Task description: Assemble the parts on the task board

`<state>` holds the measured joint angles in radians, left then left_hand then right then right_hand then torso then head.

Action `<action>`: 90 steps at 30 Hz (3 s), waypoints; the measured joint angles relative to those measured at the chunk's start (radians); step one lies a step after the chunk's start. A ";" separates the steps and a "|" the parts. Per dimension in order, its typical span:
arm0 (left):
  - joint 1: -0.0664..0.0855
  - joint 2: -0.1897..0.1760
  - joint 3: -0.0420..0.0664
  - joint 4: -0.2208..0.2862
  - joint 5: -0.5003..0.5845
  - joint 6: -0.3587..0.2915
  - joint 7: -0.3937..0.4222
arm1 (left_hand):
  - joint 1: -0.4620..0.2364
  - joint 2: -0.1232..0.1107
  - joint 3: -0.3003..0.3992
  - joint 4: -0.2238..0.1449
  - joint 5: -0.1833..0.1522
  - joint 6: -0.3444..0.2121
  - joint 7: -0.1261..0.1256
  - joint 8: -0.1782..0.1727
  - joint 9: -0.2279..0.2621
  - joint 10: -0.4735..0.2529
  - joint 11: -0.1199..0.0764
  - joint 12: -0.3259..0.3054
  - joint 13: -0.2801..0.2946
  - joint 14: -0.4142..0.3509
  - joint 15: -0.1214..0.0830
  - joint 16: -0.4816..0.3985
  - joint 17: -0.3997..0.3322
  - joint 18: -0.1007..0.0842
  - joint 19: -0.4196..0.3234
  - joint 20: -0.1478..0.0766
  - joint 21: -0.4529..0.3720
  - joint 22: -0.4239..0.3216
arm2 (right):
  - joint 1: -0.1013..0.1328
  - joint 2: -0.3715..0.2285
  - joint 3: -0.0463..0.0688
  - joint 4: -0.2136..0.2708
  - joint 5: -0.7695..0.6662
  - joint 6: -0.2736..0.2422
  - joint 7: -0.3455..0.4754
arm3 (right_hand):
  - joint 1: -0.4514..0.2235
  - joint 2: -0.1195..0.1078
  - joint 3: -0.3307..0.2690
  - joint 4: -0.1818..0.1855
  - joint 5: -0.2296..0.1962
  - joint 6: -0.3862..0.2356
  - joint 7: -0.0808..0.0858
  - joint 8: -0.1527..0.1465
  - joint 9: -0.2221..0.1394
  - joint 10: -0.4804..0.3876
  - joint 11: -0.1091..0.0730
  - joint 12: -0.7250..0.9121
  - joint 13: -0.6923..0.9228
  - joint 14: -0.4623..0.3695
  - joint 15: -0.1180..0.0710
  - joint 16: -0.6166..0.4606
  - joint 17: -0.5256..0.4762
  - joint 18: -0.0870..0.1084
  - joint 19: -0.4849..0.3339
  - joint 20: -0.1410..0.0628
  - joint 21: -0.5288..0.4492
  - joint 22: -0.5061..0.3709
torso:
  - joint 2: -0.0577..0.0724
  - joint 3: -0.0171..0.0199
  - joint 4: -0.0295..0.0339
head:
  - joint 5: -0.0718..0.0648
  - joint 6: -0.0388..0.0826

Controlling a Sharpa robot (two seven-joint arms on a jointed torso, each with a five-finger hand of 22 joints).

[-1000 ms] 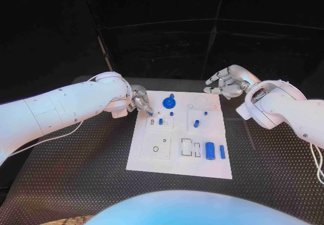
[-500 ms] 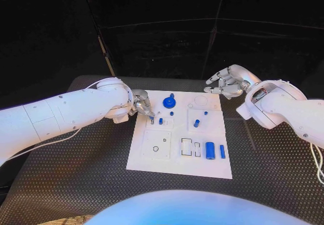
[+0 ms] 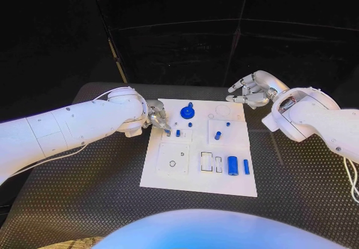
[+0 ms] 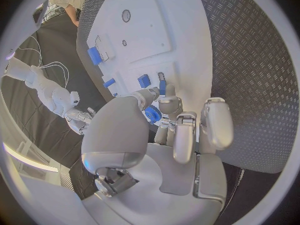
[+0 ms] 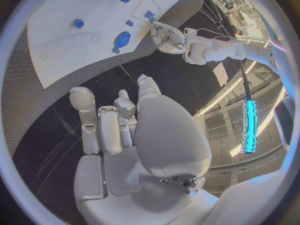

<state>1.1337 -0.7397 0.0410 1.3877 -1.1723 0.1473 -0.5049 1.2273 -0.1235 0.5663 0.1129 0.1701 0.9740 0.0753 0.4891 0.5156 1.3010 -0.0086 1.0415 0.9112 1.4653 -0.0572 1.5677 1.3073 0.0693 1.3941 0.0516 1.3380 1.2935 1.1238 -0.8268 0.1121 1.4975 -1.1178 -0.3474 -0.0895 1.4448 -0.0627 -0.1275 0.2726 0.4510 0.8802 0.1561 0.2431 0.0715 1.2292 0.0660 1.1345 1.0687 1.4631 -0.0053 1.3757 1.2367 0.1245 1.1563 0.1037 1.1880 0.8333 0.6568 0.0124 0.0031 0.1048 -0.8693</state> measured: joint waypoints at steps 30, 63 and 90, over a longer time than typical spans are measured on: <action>-0.006 0.001 0.001 0.009 -0.014 0.042 -0.002 | -0.004 0.007 0.000 0.000 0.004 0.002 -0.002 0.002 0.001 0.003 0.004 0.000 -0.007 0.000 0.000 0.000 0.000 0.000 0.000 0.000 0.000 0.000 | 0.000 0.001 0.000 -0.002 0.000 0.002 0.001 | 0.000 0.000 0.000 0.000 0.000 0.000 0.000 0.000 0.000 0.000 0.000 0.000 0.000 0.000 0.000 0.000 0.000 0.000 0.000 0.000 0.000 0.000 | 0.000 0.0002 -0.0002 | 0.001 -0.004; -0.001 0.018 0.002 -0.009 -0.025 0.085 -0.009 | -0.104 -0.013 0.073 -0.062 0.001 0.030 -0.029 0.031 0.015 0.034 -0.016 0.012 0.008 0.000 -0.015 0.000 0.000 0.000 0.010 -0.010 -0.001 0.010 | 0.000 0.003 0.000 -0.004 0.000 0.004 0.002 | 0.000 0.000 0.000 0.000 0.000 0.000 0.000 0.000 0.000 0.000 0.000 0.000 0.000 0.000 0.000 0.000 0.000 0.000 0.000 0.000 0.000 0.000 | -0.001 0.0012 -0.0007 | 0.001 -0.004; 0.001 0.050 -0.005 -0.046 -0.027 0.113 -0.011 | -0.164 -0.006 0.082 -0.071 0.004 0.053 -0.045 0.038 0.009 0.054 -0.026 0.037 0.039 0.000 -0.022 0.000 0.000 0.000 0.020 -0.020 0.011 0.015 | 0.000 0.003 0.000 -0.004 0.000 0.005 0.002 | 0.000 0.000 0.000 0.000 0.005 0.000 0.000 0.000 0.000 0.000 0.000 0.000 0.000 0.000 0.000 0.000 0.000 0.000 0.000 0.000 0.000 0.000 | 0.000 0.0007 -0.0008 | -0.005 -0.004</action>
<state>1.1347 -0.6897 0.0362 1.3416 -1.1993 0.2603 -0.5157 1.0633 -0.1298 0.6486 0.0417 0.1743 1.0267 0.0299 0.5273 0.5243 1.3551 -0.0342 1.0788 0.9497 1.4653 -0.0789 1.5677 1.3073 0.0692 1.4139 0.0320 1.3494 1.3080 1.1237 -0.8234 0.1121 1.4940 -1.1177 -0.3423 -0.0876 1.4448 -0.0627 -0.1275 0.2726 0.4559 0.8802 0.1561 0.2431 0.0715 1.2291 0.0660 1.1345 1.0685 1.4631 -0.0054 1.3758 1.2365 0.1245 1.1563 0.1037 1.1879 0.8333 0.6571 0.0130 0.0023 0.0999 -0.8728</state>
